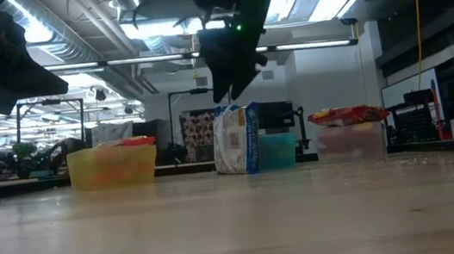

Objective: Sort Maruchan noodles
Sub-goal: Put the blue noodle pack into the green bin

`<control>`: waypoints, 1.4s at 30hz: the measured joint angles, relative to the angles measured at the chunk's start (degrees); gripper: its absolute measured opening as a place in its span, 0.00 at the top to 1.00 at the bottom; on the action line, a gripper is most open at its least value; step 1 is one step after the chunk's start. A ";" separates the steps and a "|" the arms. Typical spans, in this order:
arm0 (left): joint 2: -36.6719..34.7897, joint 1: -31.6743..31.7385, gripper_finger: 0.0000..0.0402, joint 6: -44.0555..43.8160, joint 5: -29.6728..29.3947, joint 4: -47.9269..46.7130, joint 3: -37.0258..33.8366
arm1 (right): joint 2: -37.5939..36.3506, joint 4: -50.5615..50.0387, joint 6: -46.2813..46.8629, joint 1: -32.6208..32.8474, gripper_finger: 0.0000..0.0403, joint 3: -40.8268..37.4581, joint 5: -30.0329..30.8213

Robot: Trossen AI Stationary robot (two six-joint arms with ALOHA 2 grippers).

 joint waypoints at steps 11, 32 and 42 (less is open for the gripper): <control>-0.02 0.00 0.89 -1.54 0.14 0.03 -3.04 | 3.64 3.78 1.25 -1.53 0.16 -3.61 -3.28; -0.02 0.01 0.89 -2.99 0.14 0.37 -3.78 | 4.33 2.48 -0.44 -2.43 0.78 -3.53 -4.88; -0.02 0.01 0.89 -2.99 0.15 0.38 -3.78 | 4.29 -3.29 -3.98 -1.96 0.81 4.01 -7.17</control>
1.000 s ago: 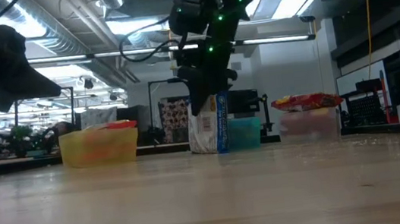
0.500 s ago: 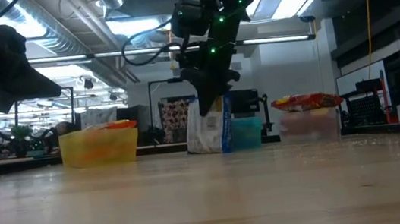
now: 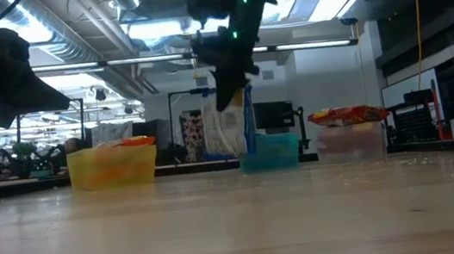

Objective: Sort Maruchan noodles
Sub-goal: Put the blue noodle pack into the green bin

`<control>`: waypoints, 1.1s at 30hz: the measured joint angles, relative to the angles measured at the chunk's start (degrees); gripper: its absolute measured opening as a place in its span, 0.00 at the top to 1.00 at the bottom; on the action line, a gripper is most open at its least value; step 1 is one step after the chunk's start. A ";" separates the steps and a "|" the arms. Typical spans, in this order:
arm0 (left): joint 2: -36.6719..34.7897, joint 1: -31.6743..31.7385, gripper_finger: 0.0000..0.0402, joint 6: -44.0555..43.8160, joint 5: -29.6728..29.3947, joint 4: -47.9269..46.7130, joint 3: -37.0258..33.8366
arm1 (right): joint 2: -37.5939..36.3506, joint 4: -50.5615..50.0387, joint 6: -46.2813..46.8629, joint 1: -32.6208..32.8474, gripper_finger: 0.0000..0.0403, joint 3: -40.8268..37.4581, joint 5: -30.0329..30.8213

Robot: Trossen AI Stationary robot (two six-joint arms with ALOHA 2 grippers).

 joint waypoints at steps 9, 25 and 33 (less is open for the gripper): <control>0.00 0.00 0.89 0.00 0.00 0.00 0.00 | -0.06 -13.05 -13.89 2.68 0.82 14.75 14.77; 0.00 0.01 0.89 0.41 -0.02 -0.05 0.00 | -0.10 -8.61 -33.00 0.89 0.82 7.02 33.96; 0.00 0.02 0.89 0.43 -0.41 -0.25 0.00 | -0.56 0.52 -35.00 -1.33 0.82 -2.21 30.64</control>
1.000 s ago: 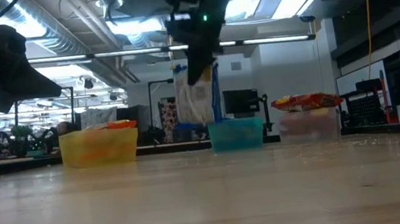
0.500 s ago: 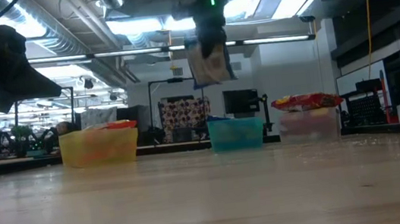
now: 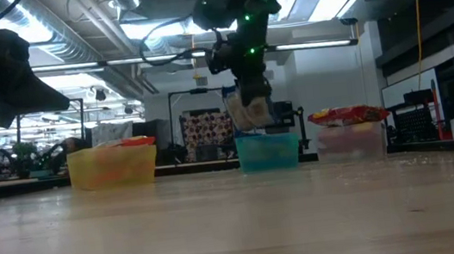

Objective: Sort Maruchan noodles
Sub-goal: Put the blue noodle pack into the green bin

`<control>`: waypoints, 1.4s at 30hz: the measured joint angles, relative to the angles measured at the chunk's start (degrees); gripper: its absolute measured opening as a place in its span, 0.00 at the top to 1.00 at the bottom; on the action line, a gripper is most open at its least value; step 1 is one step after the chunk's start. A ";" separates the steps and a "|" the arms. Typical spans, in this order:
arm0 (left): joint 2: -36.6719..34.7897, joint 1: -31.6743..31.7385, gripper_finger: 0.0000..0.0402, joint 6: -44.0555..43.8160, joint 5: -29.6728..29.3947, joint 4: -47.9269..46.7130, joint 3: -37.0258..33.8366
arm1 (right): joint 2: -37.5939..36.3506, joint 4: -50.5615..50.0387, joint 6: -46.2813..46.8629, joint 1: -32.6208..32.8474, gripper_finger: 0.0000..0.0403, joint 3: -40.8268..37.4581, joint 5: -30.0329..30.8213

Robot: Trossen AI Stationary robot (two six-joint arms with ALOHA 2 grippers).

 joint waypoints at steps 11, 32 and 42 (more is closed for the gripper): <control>0.00 -0.02 0.89 0.00 -1.59 -0.15 0.02 | -9.81 19.57 -6.23 -0.36 0.82 -17.24 -2.31; 0.00 -0.01 0.89 -0.20 -6.73 -0.11 0.02 | -12.13 41.24 -15.38 -0.70 0.76 -36.18 1.82; 0.00 -0.02 0.89 -0.09 -6.71 -0.11 0.02 | -12.77 39.74 -12.29 -0.68 0.40 -32.37 -2.68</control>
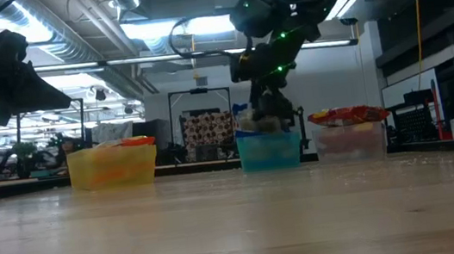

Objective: Sort Maruchan noodles
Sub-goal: Put the blue noodle pack into the green bin, then return to Home Position

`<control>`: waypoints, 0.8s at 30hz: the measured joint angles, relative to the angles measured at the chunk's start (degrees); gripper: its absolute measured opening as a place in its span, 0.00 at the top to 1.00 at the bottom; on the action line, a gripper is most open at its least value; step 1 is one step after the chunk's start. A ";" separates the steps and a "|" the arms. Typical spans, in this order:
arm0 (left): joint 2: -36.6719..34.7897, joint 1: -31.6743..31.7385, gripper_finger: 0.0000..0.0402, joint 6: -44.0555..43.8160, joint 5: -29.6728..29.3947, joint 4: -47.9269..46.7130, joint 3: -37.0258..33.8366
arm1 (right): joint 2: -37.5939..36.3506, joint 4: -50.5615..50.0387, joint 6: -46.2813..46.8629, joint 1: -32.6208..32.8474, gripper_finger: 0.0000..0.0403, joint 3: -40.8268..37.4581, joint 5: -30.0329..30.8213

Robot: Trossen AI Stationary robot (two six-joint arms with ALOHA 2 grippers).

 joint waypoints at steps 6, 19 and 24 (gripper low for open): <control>0.01 0.01 0.89 0.05 0.94 0.00 0.00 | -0.37 -8.65 4.75 0.04 0.27 0.87 -1.51; 0.01 0.01 0.89 0.06 0.51 0.02 0.02 | -7.50 -14.12 12.72 0.04 0.24 0.96 -10.57; 0.02 0.01 0.89 0.07 -0.51 0.02 0.02 | -10.78 -21.20 21.20 0.04 0.24 1.00 -17.55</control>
